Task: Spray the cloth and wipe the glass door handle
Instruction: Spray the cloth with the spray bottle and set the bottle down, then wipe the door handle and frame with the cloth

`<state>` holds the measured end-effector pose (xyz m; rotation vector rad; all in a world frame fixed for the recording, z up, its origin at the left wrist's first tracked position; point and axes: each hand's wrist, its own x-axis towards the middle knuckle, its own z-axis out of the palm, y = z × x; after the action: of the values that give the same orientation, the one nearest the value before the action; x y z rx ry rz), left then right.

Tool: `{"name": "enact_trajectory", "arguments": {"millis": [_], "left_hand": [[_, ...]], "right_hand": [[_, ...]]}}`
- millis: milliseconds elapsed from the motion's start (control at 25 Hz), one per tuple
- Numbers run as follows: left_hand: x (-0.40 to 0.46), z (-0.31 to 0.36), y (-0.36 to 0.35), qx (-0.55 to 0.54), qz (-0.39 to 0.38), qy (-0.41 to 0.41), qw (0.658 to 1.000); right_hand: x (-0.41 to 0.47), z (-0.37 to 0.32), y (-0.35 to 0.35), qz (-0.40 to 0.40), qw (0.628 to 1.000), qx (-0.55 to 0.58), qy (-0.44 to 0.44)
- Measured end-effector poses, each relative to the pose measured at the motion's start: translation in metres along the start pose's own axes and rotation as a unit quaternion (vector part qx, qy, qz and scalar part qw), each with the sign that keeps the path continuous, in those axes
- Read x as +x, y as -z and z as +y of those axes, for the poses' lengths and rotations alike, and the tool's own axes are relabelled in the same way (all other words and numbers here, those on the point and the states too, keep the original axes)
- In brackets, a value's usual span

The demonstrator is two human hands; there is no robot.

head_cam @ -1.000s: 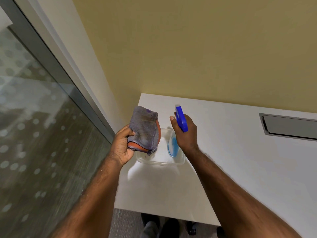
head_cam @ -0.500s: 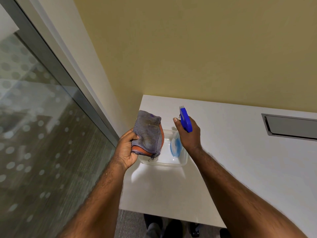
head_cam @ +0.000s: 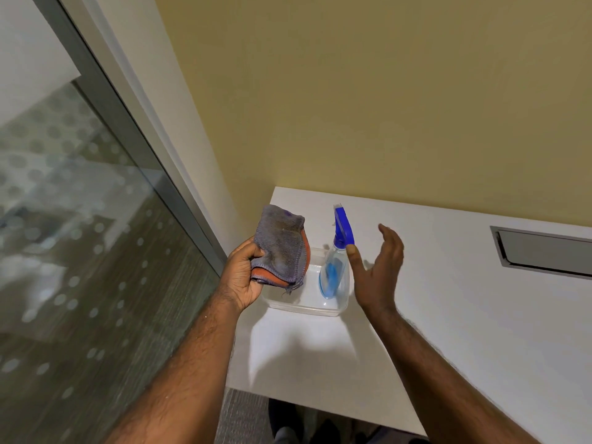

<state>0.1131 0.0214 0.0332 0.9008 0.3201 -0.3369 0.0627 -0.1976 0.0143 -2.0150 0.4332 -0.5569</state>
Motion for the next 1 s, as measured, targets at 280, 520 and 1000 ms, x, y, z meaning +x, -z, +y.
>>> {"name": "enact_trajectory", "arguments": {"millis": [280, 520, 1000], "left_hand": [[-0.048, -0.008, -0.021, 0.006, -0.018, -0.021, 1.0], [-0.105, -0.004, -0.008, -0.008, -0.022, -0.066, 0.998], [-0.255, 0.006, 0.072, 0.205, 0.065, -0.167, 0.962]], "right_hand": [[-0.08, -0.03, 0.0, -0.22, 0.927, 0.188, -0.238], [-0.083, -0.08, -0.006, -0.311, 0.87, 0.327, -0.2], [-0.213, -0.149, 0.024, -0.397, 0.779, 0.425, -0.233]]}}
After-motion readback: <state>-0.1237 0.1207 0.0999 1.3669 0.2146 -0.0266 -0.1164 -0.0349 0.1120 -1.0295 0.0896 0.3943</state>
